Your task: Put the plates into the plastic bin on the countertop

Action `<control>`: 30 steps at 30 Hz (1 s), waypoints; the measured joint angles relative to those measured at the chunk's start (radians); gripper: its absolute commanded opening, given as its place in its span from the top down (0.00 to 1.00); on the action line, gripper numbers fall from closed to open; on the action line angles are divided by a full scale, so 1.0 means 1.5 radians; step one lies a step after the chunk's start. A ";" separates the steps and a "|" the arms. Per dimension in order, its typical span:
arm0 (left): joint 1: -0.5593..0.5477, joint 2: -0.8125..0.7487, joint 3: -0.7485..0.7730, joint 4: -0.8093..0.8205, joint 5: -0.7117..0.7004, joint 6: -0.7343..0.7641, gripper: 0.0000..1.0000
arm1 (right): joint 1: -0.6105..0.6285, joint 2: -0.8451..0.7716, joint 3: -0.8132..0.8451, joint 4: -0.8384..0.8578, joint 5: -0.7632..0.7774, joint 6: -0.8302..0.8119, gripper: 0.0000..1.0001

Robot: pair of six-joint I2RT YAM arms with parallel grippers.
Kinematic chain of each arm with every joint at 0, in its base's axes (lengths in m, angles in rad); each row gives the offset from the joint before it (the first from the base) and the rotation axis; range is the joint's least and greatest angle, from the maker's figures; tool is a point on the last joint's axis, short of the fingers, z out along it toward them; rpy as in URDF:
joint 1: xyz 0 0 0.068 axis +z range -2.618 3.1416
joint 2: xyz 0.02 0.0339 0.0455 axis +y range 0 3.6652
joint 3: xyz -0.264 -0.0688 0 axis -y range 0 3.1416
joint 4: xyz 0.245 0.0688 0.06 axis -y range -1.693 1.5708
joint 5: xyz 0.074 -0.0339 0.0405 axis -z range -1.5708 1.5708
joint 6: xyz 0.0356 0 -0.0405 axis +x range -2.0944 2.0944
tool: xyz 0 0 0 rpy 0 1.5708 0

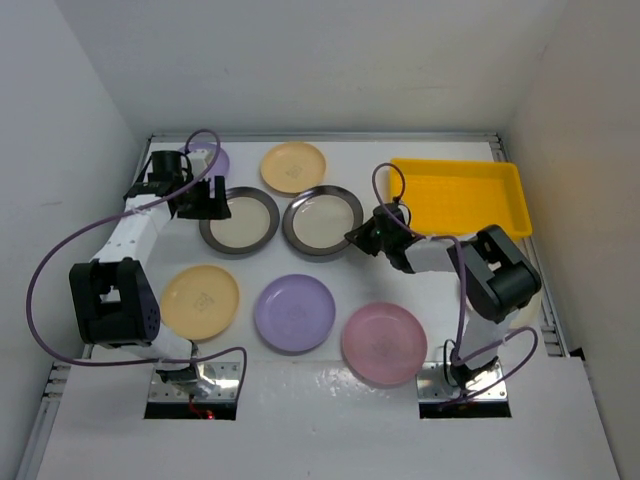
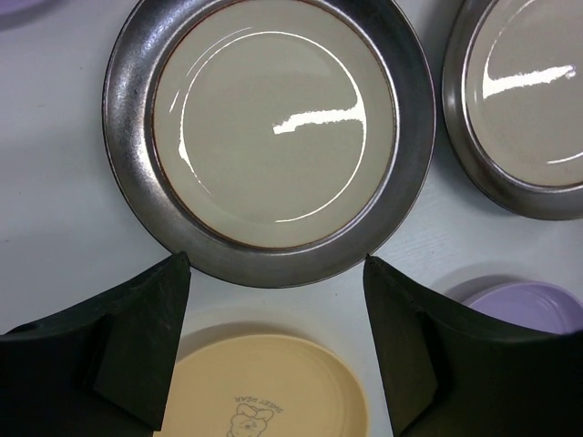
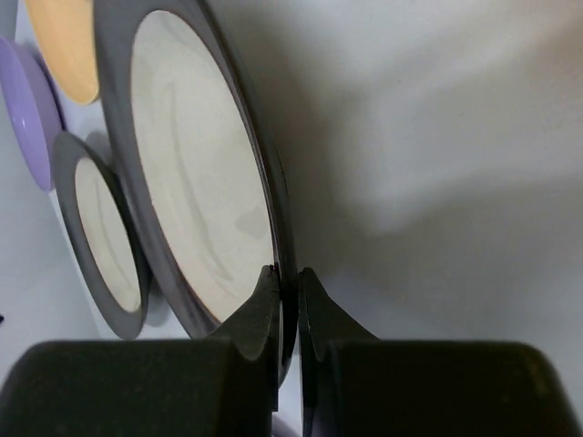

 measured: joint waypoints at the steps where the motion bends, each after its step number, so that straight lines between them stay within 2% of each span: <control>1: 0.000 0.000 0.000 0.000 0.001 -0.001 0.22 | 0.002 -0.014 -0.008 -0.001 -0.001 -0.013 1.00; 9: 0.003 0.000 0.022 0.000 -0.001 -0.001 0.21 | -0.004 -0.151 -0.031 -0.100 -0.036 -0.152 1.00; 15: 0.009 0.009 0.064 0.006 0.000 -0.001 0.21 | -0.065 -0.246 -0.050 -0.139 -0.090 -0.176 1.00; 19: 0.031 0.028 0.083 0.010 0.006 0.003 0.18 | -0.186 -0.324 -0.079 -0.120 -0.128 -0.153 1.00; 22: 0.052 0.067 0.101 0.002 0.008 0.006 0.18 | -0.331 -0.358 -0.091 -0.101 -0.149 -0.135 1.00; 26: 0.077 0.140 0.113 -0.008 0.008 0.009 0.21 | -0.504 -0.304 -0.062 -0.085 -0.154 -0.133 1.00; 30: 0.088 0.193 0.110 -0.026 0.005 0.006 0.22 | -0.565 -0.191 0.019 -0.137 -0.166 -0.163 1.00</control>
